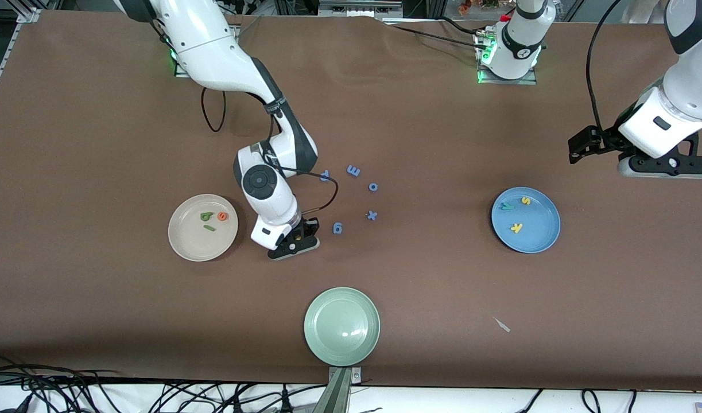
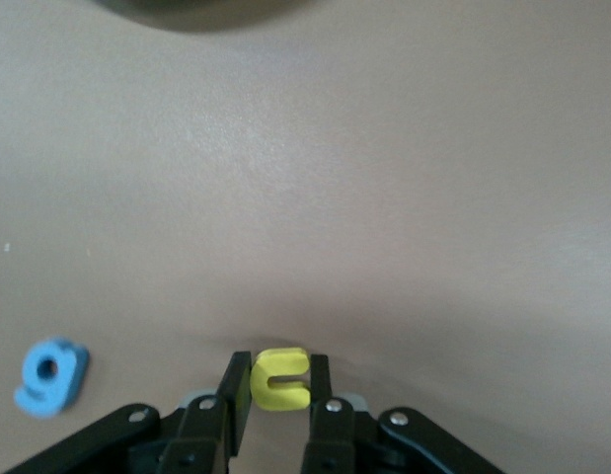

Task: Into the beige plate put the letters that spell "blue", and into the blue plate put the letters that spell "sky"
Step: 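Drop the yellow u into the cream plate with the right gripper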

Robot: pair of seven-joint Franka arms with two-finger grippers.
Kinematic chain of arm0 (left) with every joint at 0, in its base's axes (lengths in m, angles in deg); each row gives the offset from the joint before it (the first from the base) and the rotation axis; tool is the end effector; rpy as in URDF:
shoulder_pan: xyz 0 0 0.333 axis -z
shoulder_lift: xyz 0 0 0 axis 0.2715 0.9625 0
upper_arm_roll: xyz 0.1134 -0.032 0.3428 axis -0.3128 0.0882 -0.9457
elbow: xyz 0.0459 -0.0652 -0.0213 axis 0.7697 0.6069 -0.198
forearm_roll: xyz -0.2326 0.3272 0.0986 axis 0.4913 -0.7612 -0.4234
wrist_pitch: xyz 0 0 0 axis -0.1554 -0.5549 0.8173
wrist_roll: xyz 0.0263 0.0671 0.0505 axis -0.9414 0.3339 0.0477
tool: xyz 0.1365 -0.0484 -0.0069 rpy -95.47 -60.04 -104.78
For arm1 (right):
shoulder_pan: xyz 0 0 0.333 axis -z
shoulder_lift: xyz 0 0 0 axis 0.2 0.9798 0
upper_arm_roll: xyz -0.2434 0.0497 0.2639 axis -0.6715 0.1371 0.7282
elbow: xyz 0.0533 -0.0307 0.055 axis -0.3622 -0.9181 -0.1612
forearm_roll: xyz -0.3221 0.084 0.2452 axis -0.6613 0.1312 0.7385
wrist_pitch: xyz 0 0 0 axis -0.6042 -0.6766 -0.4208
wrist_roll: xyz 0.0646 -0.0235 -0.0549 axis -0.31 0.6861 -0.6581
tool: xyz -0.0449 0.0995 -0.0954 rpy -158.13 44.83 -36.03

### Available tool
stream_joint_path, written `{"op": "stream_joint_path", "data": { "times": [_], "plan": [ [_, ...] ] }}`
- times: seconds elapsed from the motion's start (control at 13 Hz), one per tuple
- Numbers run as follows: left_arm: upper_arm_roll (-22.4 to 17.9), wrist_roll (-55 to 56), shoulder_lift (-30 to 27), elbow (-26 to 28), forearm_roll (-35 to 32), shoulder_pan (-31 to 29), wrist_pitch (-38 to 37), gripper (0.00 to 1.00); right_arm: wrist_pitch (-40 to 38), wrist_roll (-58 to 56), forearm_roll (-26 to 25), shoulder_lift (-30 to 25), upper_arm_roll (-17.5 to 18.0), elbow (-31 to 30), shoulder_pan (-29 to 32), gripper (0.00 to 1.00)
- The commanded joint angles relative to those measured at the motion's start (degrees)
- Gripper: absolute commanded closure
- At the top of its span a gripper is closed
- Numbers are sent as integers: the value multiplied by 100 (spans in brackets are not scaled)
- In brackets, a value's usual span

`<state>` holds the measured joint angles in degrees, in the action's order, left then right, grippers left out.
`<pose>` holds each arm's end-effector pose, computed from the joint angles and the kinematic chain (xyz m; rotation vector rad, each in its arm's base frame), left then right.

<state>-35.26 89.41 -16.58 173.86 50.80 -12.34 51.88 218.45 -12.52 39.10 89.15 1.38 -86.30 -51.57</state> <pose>0.5893 -0.0557 0.5790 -3.1215 0.0305 0.0567 0.6700 0.3914 0.1855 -3.0265 -0.5557 -0.1907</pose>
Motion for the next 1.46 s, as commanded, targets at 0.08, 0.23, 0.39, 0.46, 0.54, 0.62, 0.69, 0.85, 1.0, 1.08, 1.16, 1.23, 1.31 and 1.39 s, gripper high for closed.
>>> {"op": "stream_joint_path", "data": {
  "times": [0.08,0.23,0.39,0.46,0.54,0.62,0.69,0.85,1.0,1.08,1.16,1.23,1.31,1.39],
  "plan": [
    [-7,36,-106,54,93,11,-47,0,-376,-2221,-261,-1816,-148,-1753,592,94],
    [-7,36,-106,54,93,11,-47,0,-376,-2631,-297,-2406,-255,-2562,960,93],
    [-7,36,-106,54,93,11,-47,0,-376,-2807,-481,-2619,-263,-3038,1295,78],
    [-7,36,-106,54,93,11,-47,0,-367,-2755,-482,-2672,-263,-3205,1340,62],
    [-7,36,-106,54,93,11,-47,0,-385,-2703,-465,-2698,-263,-3216,1349,44],
    [-7,36,-106,54,93,11,-47,0,-385,-2676,-438,-2707,-272,-3198,1358,15],
    [-7,36,-106,54,93,11,-47,0,-376,-2641,-438,-2768,-290,-3163,1358,0],
    [-7,36,-106,54,93,11,-47,0,-568,-2309,-456,-2952,-281,-3014,1358,0],
    [-7,36,-106,54,93,11,-47,0,-1216,-1765,-499,-3067,-246,-2568,1358,0],
    [-7,36,-106,54,93,11,-47,0,-1611,-1405,-508,-3163,-176,-2296,1358,0],
    [-7,36,-106,54,93,11,-47,0,-1920,-1027,-682,-3312,-106,-2084,1358,0],
    [-7,36,-106,54,93,11,-47,0,-2280,-710,-1015,-3488,-27,-1891,1358,0],
    [-7,36,-106,54,93,11,-47,0,-2753,-498,-1288,-3664,61,-1671,1384,0],
    [-7,36,-106,54,93,11,-47,0,-3184,-418,-1334,-3796,175,-1460,1515,0]
  ]
}}
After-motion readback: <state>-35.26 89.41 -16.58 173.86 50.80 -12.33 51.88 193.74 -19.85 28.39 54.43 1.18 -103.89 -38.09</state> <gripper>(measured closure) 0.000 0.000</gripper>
